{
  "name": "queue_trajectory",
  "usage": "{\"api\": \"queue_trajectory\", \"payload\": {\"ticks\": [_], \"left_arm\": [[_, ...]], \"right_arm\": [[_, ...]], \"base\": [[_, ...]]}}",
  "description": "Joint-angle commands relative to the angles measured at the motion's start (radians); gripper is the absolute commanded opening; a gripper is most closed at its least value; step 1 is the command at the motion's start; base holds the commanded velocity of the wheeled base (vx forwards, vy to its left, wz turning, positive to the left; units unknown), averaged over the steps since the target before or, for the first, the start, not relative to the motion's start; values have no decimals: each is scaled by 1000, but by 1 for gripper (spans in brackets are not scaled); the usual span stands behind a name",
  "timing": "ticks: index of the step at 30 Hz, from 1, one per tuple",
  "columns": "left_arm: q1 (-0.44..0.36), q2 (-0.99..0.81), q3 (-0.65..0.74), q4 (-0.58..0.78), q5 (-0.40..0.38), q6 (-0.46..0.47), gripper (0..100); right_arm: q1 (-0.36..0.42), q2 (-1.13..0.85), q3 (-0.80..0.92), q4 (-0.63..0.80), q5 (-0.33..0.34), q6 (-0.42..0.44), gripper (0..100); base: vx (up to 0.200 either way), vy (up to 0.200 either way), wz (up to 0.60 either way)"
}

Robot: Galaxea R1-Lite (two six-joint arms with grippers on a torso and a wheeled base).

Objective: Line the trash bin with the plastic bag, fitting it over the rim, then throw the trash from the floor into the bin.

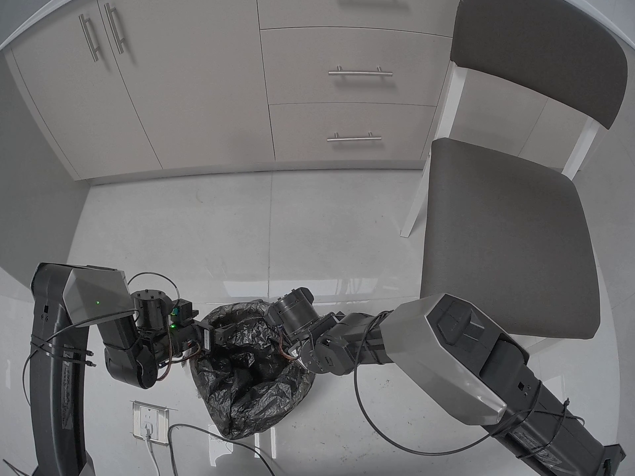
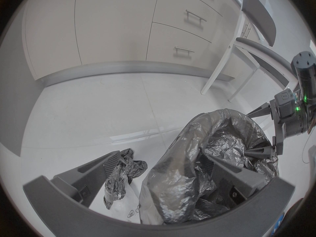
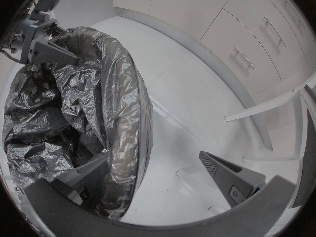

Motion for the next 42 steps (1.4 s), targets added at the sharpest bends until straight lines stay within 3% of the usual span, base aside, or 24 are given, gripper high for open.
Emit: {"api": "queue_trajectory", "payload": {"ticks": [1, 19, 25, 33, 42], "left_arm": [[-24, 0, -24, -1, 11, -1, 100], [-41, -3, -42, 5, 26, -10, 100], [-47, -89, 39, -4, 29, -91, 100], [-55, -247, 188, -8, 20, -111, 100], [-44, -343, 208, -6, 20, -146, 100]], "right_arm": [[-9, -9, 0, -1, -2, -1, 100], [-46, -35, 0, 5, 4, -19, 100], [-15, -44, 0, 8, 7, -22, 100], [-3, -78, 0, 6, 9, -19, 100], [35, -125, 0, 5, 7, -21, 100]], "base": [[0, 0, 0], [0, 0, 0], [0, 0, 0], [0, 0, 0], [0, 0, 0]]}}
